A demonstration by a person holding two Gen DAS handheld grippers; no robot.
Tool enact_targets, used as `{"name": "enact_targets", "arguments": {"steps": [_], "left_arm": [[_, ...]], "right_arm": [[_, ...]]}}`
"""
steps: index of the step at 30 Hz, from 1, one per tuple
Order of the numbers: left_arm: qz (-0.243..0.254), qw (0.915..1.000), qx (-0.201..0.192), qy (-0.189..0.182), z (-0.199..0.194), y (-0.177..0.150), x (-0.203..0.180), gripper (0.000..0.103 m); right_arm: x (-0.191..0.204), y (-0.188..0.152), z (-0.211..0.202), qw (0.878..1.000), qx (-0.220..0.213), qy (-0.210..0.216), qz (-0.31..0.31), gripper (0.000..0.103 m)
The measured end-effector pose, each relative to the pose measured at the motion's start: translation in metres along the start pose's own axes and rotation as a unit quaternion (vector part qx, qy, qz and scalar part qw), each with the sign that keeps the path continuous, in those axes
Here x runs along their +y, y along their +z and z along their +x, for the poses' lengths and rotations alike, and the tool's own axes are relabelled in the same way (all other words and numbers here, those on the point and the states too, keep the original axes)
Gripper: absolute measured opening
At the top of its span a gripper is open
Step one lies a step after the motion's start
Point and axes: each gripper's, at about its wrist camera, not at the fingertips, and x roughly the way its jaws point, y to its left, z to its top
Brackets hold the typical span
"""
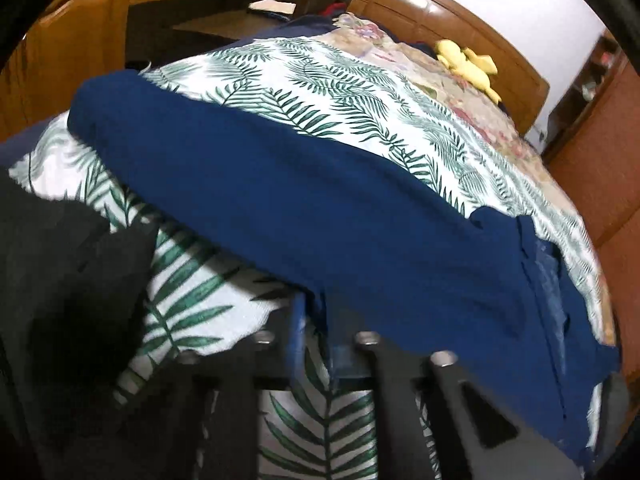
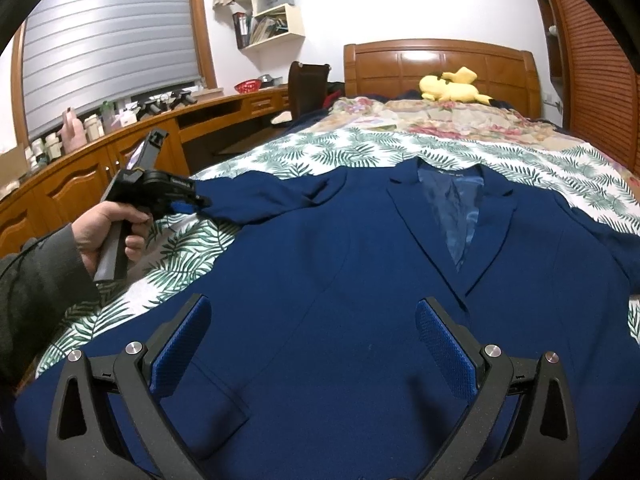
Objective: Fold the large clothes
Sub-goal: 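Grasp the navy blazer sleeve cuff with the left tool, then carry the sleeve across the blazer front with the left tool and release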
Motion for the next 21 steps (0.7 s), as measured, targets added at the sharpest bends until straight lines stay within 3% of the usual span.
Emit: {"name": "enact_targets", "arguments": {"steps": [5, 15, 21], "left_arm": [[0.057, 0.9979, -0.03, 0.012, -0.026, 0.004, -0.029, 0.0], [0.168, 0.9846, -0.04, -0.026, -0.093, -0.016, -0.137, 0.0], [0.195, 0.9803, -0.027, -0.013, -0.114, -0.037, -0.143, 0.009]], "right_arm": [[0.0, 0.0, -0.001, 1.0, -0.001, -0.001, -0.001, 0.103], [-0.004, 0.005, -0.011, 1.0, -0.008, 0.018, 0.012, 0.103], [0.003, 0.008, -0.025, 0.999, -0.014, 0.032, 0.003, 0.103]]}}
